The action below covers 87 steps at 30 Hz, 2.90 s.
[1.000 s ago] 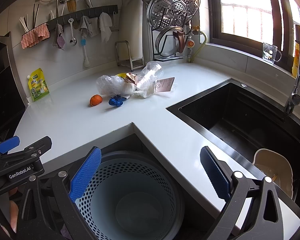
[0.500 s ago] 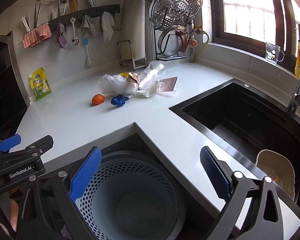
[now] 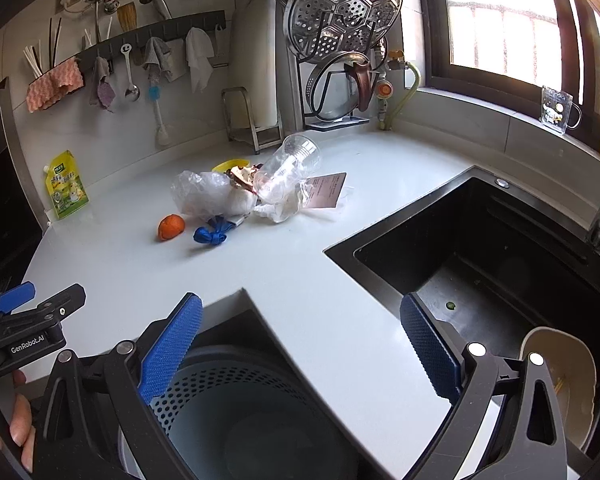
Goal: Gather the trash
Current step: 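Move the right tool toward the clear plastic cup on the counter, then close the right tool on the clear plastic cup and lift it, then grasp the tangerine with the left tool while the right tool holds the cup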
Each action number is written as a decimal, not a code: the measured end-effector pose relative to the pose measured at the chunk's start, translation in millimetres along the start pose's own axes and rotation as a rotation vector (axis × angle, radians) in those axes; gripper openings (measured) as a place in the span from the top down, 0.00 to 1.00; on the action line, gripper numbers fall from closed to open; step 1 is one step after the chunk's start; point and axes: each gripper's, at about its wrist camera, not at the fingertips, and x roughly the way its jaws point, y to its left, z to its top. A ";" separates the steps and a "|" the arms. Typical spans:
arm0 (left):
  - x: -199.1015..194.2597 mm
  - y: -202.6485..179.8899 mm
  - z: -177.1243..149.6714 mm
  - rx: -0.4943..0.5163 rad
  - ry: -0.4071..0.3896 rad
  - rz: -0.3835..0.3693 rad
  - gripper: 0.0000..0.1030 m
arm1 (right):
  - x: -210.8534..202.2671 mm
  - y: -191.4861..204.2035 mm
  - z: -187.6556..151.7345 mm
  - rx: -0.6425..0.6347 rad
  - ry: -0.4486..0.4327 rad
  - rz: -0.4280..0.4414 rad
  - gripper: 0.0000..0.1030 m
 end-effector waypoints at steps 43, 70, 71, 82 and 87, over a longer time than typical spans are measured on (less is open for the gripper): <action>117.2 -1.4 70.3 0.004 0.042 -0.017 0.06 | 226.9 15.9 144.6 0.057 0.225 -0.106 0.10; 134.4 -9.0 78.1 -0.011 0.088 -0.094 0.06 | 123.7 -22.2 110.4 0.066 0.077 0.142 0.48; 138.0 -12.3 79.3 -0.005 0.097 -0.090 0.06 | 119.9 -26.0 107.2 0.074 0.077 0.147 0.48; 173.7 -31.2 88.4 0.019 0.175 -0.046 0.06 | 94.3 -46.8 83.3 0.114 0.059 0.162 0.48; 180.4 -36.0 90.8 0.042 0.178 -0.026 0.12 | 90.0 -45.3 78.6 0.102 0.056 0.156 0.48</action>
